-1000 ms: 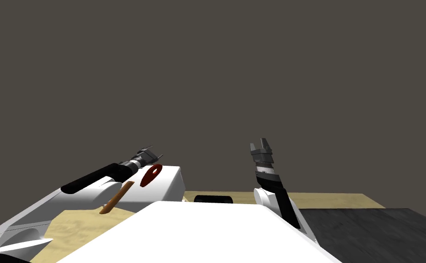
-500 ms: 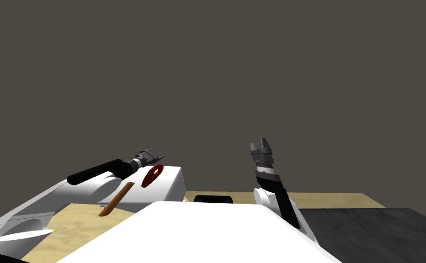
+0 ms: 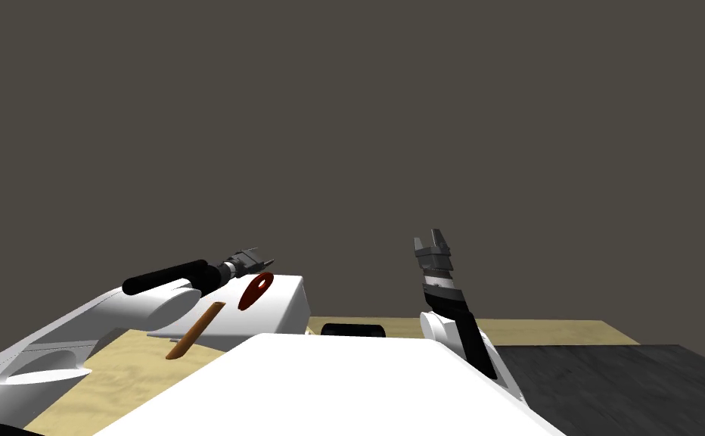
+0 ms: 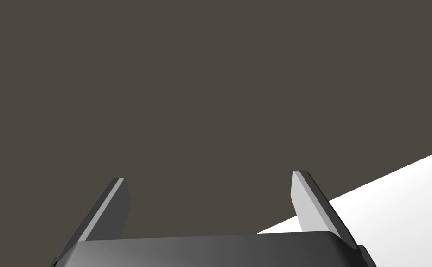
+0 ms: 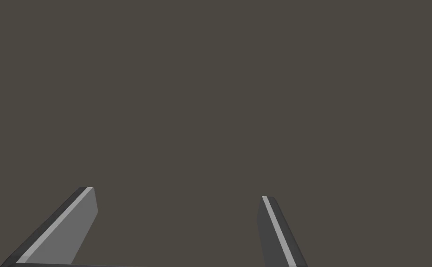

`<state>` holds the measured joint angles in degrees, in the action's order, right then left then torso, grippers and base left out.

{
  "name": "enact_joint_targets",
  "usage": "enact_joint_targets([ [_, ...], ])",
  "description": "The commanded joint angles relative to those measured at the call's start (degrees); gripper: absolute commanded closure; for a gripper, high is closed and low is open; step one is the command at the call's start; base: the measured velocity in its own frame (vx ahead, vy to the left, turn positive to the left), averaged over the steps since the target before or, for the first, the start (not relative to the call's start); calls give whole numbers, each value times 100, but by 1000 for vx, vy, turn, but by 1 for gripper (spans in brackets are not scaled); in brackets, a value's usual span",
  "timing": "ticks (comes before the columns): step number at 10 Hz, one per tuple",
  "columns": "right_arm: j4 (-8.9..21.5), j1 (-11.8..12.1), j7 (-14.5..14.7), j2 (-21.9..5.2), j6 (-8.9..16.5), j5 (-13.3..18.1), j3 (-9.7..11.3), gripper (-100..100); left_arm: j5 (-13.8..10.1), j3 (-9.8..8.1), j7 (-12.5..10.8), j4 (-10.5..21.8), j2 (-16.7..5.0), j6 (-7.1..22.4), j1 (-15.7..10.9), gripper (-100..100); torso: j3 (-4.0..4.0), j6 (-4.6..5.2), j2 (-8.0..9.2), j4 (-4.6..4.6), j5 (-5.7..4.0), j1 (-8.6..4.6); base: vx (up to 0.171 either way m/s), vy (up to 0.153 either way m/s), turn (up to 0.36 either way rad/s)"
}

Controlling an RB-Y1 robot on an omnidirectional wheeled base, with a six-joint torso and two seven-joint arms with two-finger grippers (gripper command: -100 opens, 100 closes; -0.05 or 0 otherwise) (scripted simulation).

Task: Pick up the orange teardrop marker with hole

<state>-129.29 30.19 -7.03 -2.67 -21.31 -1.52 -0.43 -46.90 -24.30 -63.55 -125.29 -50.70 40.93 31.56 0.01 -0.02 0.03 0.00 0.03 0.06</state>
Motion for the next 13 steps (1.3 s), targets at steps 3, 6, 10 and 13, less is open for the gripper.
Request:
enact_joint_targets([
  [3, 0, 0, 0, 0, 0, 0, 0, 0, -365, 21, -559, -14, -233, 561, -114, -100, 0, 0, 0, 0, 0, 1, -8, 32, 9],
  [6, 0, 0, 0, 0, 0, 0, 0, 0, -519, 51, -858, -12, -325, 873, -175, -100, 1, 0, 1, 0, 0, 2, -11, 30, 8],
  [10, 0, 0, 0, 0, 0, 0, 0, 0, -921, 174, -1455, -8, -541, 1476, -344, -100, 2, 0, 3, 1, 1, 3, -16, 37, 15],
  [13, 0, 0, 0, 0, 0, 0, 0, 0, -1132, 279, -1857, -4, -630, 1894, -432, -100, 3, -1, 5, 1, 0, 1, -19, 36, 15],
])
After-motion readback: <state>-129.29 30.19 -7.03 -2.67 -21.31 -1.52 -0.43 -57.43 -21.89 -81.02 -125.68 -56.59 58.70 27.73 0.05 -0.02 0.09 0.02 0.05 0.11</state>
